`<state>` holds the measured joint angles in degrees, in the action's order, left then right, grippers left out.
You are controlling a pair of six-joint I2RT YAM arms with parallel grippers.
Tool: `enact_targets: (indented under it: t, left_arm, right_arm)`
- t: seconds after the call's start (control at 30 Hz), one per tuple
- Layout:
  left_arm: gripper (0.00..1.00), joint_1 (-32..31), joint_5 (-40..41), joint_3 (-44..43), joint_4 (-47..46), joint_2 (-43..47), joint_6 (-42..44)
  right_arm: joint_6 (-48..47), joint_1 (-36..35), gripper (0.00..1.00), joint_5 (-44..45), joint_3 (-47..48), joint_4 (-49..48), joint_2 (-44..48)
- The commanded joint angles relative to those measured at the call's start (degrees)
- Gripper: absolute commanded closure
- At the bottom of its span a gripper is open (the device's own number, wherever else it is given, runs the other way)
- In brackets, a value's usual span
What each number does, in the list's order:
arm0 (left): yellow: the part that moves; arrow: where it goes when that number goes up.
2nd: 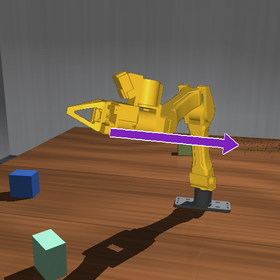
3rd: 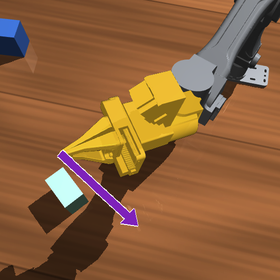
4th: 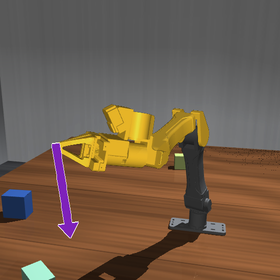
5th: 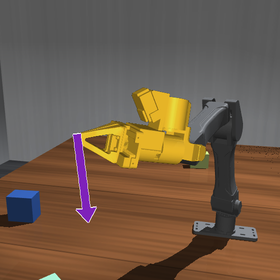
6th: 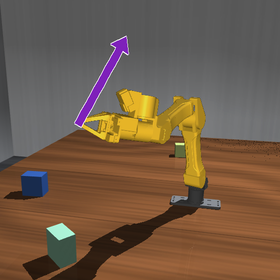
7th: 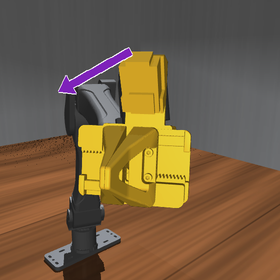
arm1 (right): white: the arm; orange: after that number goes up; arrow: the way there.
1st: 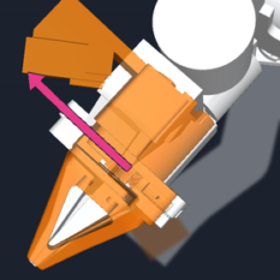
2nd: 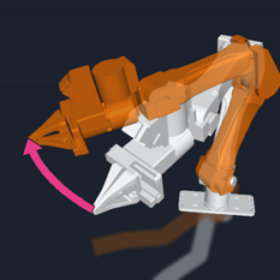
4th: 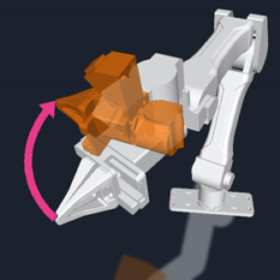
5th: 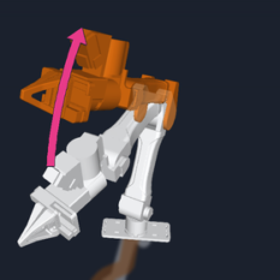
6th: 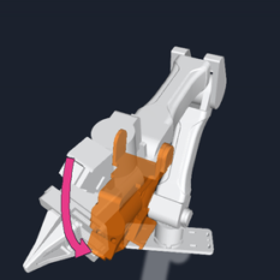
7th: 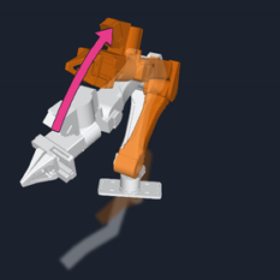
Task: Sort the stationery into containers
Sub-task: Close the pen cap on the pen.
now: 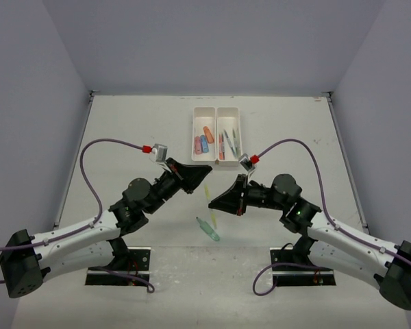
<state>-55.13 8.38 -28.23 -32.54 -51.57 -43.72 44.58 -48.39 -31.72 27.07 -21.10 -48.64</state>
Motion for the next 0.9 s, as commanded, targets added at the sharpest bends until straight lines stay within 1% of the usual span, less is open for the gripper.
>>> enact_targets:
  t: [0.0,0.1,0.4,0.53,0.87]
  left_arm:
    - [1.00,0.26,-5.33,1.30,-11.31,-0.64,2.38]
    - [1.00,0.29,-6.38,1.31,-12.46,-0.28,2.36]
    - [1.00,0.29,-6.05,0.45,-11.26,1.12,2.76]
    - [1.00,0.23,-5.69,0.46,-11.03,1.15,2.76]
    - [1.00,0.29,-3.92,0.28,-10.71,1.21,3.37]
  right_arm:
    - [0.09,-0.63,1.00,5.79,2.66,-2.08,3.55]
    - [0.04,-0.57,1.00,6.15,3.20,-0.42,3.92]
    - [-1.81,-0.66,1.00,9.96,4.49,4.58,4.39]
    - [-2.81,-0.66,1.00,10.33,5.57,6.57,5.37]
    - [-3.01,-0.75,1.00,9.40,5.45,6.93,5.49]
